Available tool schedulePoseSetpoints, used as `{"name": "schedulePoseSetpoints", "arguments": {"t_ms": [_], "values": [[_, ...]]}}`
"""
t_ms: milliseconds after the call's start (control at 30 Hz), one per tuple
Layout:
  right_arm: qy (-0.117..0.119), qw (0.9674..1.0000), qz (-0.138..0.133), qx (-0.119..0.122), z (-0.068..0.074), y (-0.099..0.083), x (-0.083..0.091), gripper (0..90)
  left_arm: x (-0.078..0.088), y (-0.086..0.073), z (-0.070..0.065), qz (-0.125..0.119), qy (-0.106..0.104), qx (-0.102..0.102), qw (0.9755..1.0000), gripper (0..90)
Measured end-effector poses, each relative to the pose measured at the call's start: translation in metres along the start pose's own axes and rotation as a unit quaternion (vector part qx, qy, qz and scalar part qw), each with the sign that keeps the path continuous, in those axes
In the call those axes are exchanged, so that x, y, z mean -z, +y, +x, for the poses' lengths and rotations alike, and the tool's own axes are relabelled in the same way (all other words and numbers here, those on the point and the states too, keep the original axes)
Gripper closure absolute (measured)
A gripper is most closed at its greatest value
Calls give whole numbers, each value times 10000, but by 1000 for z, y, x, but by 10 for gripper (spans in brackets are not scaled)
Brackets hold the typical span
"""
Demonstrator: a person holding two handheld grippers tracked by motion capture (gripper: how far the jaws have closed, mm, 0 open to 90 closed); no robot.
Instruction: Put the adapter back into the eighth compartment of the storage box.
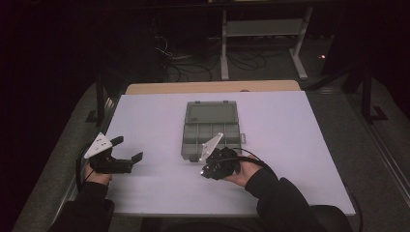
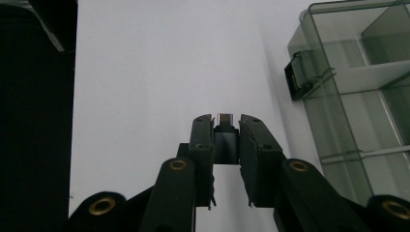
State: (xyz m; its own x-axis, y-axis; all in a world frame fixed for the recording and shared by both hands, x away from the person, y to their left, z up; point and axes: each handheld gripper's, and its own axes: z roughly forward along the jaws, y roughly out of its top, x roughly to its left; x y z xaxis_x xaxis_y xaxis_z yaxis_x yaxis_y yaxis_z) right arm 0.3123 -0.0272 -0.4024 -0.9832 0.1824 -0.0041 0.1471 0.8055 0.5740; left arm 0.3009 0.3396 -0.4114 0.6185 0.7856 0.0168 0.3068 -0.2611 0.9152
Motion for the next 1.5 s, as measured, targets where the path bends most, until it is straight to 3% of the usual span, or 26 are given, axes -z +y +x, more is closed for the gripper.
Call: {"name": "schedulePoseSetpoints", "arguments": {"t_ms": [967,1500], "values": [[-247,9993,-200,-196,-11,-6,26,747,0,0,0,0,-1,8,10000,0],[-535,9966,-443,-445,-29,-19,56,747,0,0,1,14,8,-1,10000,0]]}}
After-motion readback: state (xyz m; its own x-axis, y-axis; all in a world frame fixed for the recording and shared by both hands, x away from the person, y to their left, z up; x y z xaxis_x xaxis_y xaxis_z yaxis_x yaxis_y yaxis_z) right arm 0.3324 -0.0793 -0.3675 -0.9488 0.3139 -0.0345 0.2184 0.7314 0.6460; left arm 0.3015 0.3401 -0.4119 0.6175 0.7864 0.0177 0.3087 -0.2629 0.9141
